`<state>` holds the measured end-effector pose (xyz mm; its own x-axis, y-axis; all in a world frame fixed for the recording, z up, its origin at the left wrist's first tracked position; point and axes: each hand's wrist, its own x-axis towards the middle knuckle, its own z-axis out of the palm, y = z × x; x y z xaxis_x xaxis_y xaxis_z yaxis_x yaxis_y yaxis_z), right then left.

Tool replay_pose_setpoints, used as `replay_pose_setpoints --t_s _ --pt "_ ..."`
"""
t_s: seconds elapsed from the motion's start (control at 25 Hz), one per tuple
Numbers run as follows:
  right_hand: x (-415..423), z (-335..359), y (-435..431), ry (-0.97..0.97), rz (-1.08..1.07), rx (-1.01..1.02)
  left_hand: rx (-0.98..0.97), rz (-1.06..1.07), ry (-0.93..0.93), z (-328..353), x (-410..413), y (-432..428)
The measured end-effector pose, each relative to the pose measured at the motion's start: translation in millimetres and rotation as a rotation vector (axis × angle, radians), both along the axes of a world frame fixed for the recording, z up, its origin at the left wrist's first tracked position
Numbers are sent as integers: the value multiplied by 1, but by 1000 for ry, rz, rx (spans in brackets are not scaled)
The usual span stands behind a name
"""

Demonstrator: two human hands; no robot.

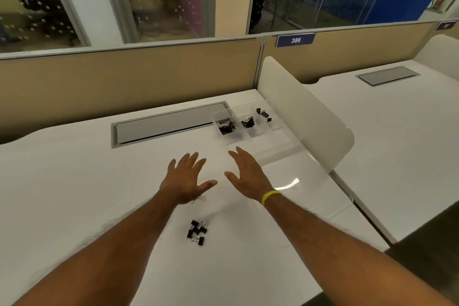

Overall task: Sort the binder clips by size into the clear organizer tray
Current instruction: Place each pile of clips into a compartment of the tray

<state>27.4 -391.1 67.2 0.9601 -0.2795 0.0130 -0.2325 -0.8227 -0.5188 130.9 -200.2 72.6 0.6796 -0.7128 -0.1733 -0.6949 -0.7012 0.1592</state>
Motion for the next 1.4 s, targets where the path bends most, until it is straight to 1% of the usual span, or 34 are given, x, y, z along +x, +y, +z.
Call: replay_pose_setpoints --t_s 0.12,0.28,0.52,0.68,0.96,1.16,1.24,1.4 --pt "-10 -14 25 -4 43 -69 -2 25 -25 -16 -9 41" --pt "-21 -29 51 29 74 -98 15 50 -9 -38 -23 87" --pt "-26 -47 76 125 117 -62 62 120 57 -59 -35 129" --pt "-8 -46 88 176 150 -14 31 147 80 -59 -30 137" --pt "32 -54 97 330 276 -35 -40 184 125 -60 -20 141" --pt "48 -60 94 344 367 -83 -102 194 122 -59 -13 134" --pt "48 -63 91 323 372 -115 -136 198 123 -59 -12 130" --pt "48 -70 85 249 344 -113 -204 217 143 -60 -16 122"
